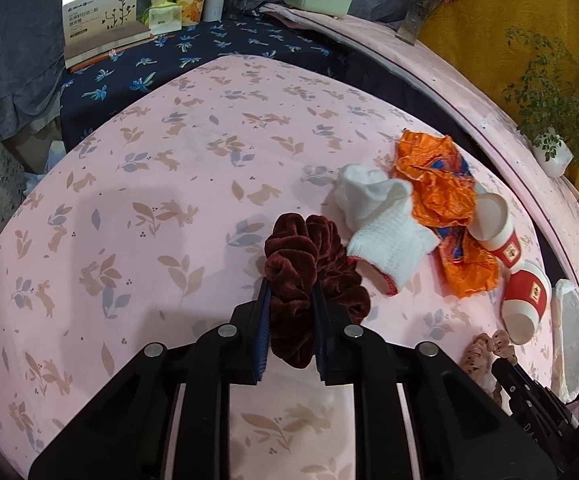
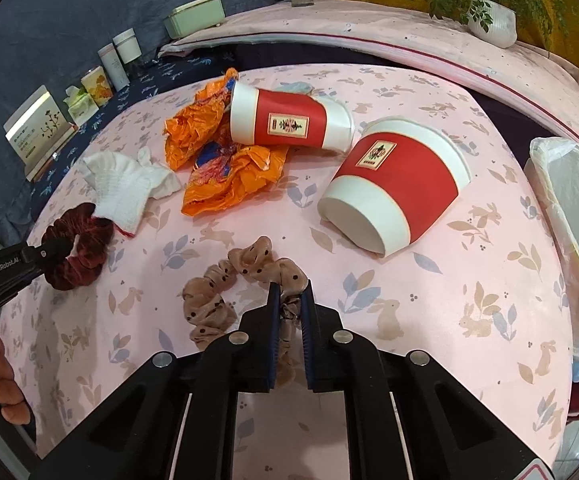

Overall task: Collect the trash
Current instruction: 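Carry both scrunchies toward the bin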

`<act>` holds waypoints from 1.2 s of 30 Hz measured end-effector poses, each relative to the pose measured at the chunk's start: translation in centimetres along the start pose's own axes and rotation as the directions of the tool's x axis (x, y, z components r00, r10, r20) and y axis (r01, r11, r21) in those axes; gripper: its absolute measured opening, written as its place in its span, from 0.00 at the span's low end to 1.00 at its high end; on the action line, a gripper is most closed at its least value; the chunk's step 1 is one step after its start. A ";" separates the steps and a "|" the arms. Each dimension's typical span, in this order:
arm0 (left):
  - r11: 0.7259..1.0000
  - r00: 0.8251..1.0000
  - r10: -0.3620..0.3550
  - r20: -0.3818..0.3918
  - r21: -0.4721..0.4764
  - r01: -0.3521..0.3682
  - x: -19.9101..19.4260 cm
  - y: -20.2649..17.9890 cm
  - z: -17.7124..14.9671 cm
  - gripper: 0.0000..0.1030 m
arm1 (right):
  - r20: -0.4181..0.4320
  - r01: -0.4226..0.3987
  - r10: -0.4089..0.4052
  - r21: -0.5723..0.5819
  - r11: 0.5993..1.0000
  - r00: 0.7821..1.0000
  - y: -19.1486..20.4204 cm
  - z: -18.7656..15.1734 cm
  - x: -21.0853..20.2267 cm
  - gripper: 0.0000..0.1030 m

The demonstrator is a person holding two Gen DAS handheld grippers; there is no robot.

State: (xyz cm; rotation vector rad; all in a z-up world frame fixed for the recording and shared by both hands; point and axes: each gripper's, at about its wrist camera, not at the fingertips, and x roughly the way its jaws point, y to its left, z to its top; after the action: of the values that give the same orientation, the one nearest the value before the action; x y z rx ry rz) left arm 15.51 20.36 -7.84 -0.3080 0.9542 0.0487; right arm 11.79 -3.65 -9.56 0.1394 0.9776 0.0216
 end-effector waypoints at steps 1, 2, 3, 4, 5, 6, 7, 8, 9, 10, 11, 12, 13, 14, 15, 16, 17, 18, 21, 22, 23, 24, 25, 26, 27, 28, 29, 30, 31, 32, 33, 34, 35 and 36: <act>1.000 1.000 -0.004 0.004 0.003 0.004 -0.3 -0.2 0.0 0.17 | 0.008 -0.004 0.004 0.001 1.000 1.000 0.0 0.1 -0.4 0.09; 1.000 1.000 -0.008 0.010 0.009 0.008 -0.8 -0.6 -0.1 0.17 | 0.021 -0.010 0.010 0.002 1.000 1.000 -0.1 0.2 -0.9 0.09; 1.000 1.000 -0.013 0.015 0.016 0.013 -1.1 -1.0 -0.1 0.17 | 0.031 -0.014 0.014 0.003 1.000 0.999 -0.1 0.3 -1.3 0.09; 1.000 1.000 -0.020 0.020 0.022 0.020 -1.5 -1.3 -0.1 0.16 | 0.044 -0.018 0.017 0.004 1.000 0.999 -0.2 0.5 -1.8 0.09; 0.999 0.999 -0.028 0.027 0.029 0.027 -2.0 -1.8 -0.2 0.16 | 0.054 -0.021 0.020 0.005 1.000 0.998 -0.3 0.6 -2.2 0.09; 0.999 0.999 -0.035 0.035 0.039 0.034 -2.5 -2.3 -0.2 0.16 | 0.065 -0.024 0.023 0.005 1.000 0.998 -0.4 0.7 -2.7 0.09; 0.998 0.998 -0.042 0.040 0.047 0.040 -2.9 -2.8 -0.3 0.16 | 0.076 -0.026 0.026 0.007 1.000 0.997 -0.5 0.8 -3.2 0.09; 0.997 0.998 -0.053 0.047 0.057 0.050 -3.4 -3.4 -0.3 0.16 | 0.090 -0.030 0.029 0.011 0.999 0.996 -0.6 1.0 -3.8 0.09; 0.996 0.997 -0.062 0.053 0.068 0.059 -3.9 -3.9 -0.3 0.16 | 0.099 -0.033 0.031 0.015 0.999 0.995 -0.9 1.0 -4.2 0.09; 0.995 0.996 -0.070 0.058 0.078 0.065 -4.3 -4.5 -0.3 0.16 | 0.109 -0.036 0.034 0.020 0.999 0.993 -1.1 1.2 -4.6 0.09; 0.993 0.995 -0.081 0.065 0.090 0.075 -4.9 -5.1 -0.4 0.16 | 0.121 -0.038 0.035 0.025 0.999 0.992 -1.3 1.3 -5.2 0.09; 0.991 0.993 -0.091 0.070 0.102 0.084 -5.3 -5.7 -0.5 0.16 | 0.130 -0.040 0.035 0.030 0.999 0.991 -1.6 1.3 -5.6 0.09; 0.989 0.992 -0.103 0.075 0.116 0.094 -5.8 -6.5 -0.6 0.16 | 0.138 -0.041 0.036 0.034 0.999 0.990 -1.9 1.4 -6.0 0.09; 0.987 0.991 -0.112 0.078 0.127 0.101 -6.1 -7.1 -0.7 0.16 | 0.150 -0.042 0.035 0.041 0.998 0.988 -2.3 1.5 -6.5 0.09; 0.984 0.989 -0.122 0.081 0.139 0.110 -6.5 -7.7 -0.8 0.16 | 0.160 -0.042 0.034 0.047 0.998 0.987 -2.6 1.6 -6.9 0.09; 0.981 0.988 -0.133 0.084 0.151 0.119 -6.8 -8.4 -0.8 0.16 | 0.169 -0.042 0.032 0.052 0.998 0.985 -3.0 1.7 -7.3 0.09; 0.978 0.986 -0.145 0.084 0.164 0.130 -7.1 -9.1 -0.9 0.16 | 0.180 -0.041 0.030 0.058 0.997 0.983 -3.4 1.8 -7.8 0.09; 0.974 0.984 -0.160 0.083 0.177 0.143 -7.4 -9.9 -0.9 0.16 | 0.191 -0.040 0.026 0.065 0.997 0.981 -3.8 1.9 -8.2 0.09; 0.963 0.978 -0.189 0.085 0.214 0.167 -8.2 -12.1 -1.2 0.16 | 0.216 -0.034 0.014 0.090 0.995 0.976 -5.2 2.1 -9.2 0.09; 0.958 0.976 -0.198 0.087 0.229 0.174 -8.4 -13.0 -1.3 0.16 | 0.223 -0.033 0.010 0.097 0.995 0.975 -5.7 2.1 -9.5 0.09; 0.954 0.975 -0.207 0.086 0.241 0.181 -8.6 -13.7 -1.4 0.16 | 0.232 -0.029 0.004 0.107 0.994 0.973 -6.3 2.1 -9.9 0.09; 0.949 0.973 -0.215 0.085 0.253 0.188 -8.7 -14.5 -1.5 0.16 | 0.238 -0.026 -0.002 0.115 0.993 0.971 -6.8 2.2 -10.2 0.09; 0.944 0.971 -0.224 0.084 0.266 0.195 -8.9 -15.3 -1.6 0.16 | 0.245 -0.022 -0.009 0.124 0.992 0.969 -7.4 2.2 -10.5 0.09; 0.939 0.969 -0.233 0.083 0.279 0.202 -9.0 -16.1 -1.7 0.16 | 0.250 -0.019 -0.015 0.133 0.991 0.968 -7.9 2.2 -10.7 0.09; 0.934 0.967 -0.241 0.082 0.291 0.208 -9.1 -16.8 -1.9 0.16 | 0.256 -0.017 -0.021 0.144 0.989 0.967 -8.5 2.2 -11.0 0.09; 0.928 0.965 -0.250 0.079 0.305 0.216 -9.2 -17.7 -2.0 0.16 | 0.260 -0.013 -0.027 0.152 0.988 0.965 -9.1 2.3 -11.2 0.09; 0.923 0.963 -0.257 0.077 0.314 0.221 -9.3 -18.4 -2.1 0.16 | 0.264 -0.010 -0.033 0.161 0.987 0.964 -9.6 2.3 -11.4 0.09; 0.918 0.961 -0.265 0.074 0.325 0.228 -9.3 -19.1 -2.2 0.16 | 0.269 -0.006 -0.040 0.170 0.985 0.962 -10.2 2.3 -11.6 0.09; 0.912 0.959 -0.273 0.072 0.336 0.235 -9.3 -19.8 -2.3 0.16 | 0.273 -0.003 -0.047 0.180 0.984 0.961 -10.9 2.3 -11.8 0.09; 0.906 0.957 -0.281 0.069 0.349 0.241 -9.4 -20.7 -2.4 0.16 | 0.277 0.001 -0.055 0.190 0.982 0.959 -11.5 2.3 -11.9 0.09; 0.899 0.955 -0.288 0.065 0.362 0.247 -9.3 -21.5 -2.6 0.16 | 0.280 0.004 -0.061 0.198 0.980 0.958 -11.9 2.3 -12.1 0.09; 0.893 0.954 -0.295 0.061 0.372 0.253 -9.3 -22.3 -2.8 0.16 | 0.283 0.007 -0.067 0.208 0.978 0.957 -12.5 2.4 -12.2 0.09; 0.886 0.951 -0.304 0.054 0.383 0.261 -9.2 -23.2 -2.9 0.16 | 0.286 0.012 -0.076 0.218 0.976 0.955 -13.2 2.3 -12.3 0.09; 0.879 0.949 -0.313 0.045 0.392 0.271 -9.1 -24.0 -3.1 0.16 | 0.289 0.017 -0.085 0.229 0.973 0.954 -13.9 2.3 -12.4 0.09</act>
State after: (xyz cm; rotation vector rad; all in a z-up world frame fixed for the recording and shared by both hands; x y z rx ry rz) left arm 11.99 -2.53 3.59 -0.0836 0.7802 -0.3936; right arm 6.12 -18.70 0.19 0.3162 0.6796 -0.1551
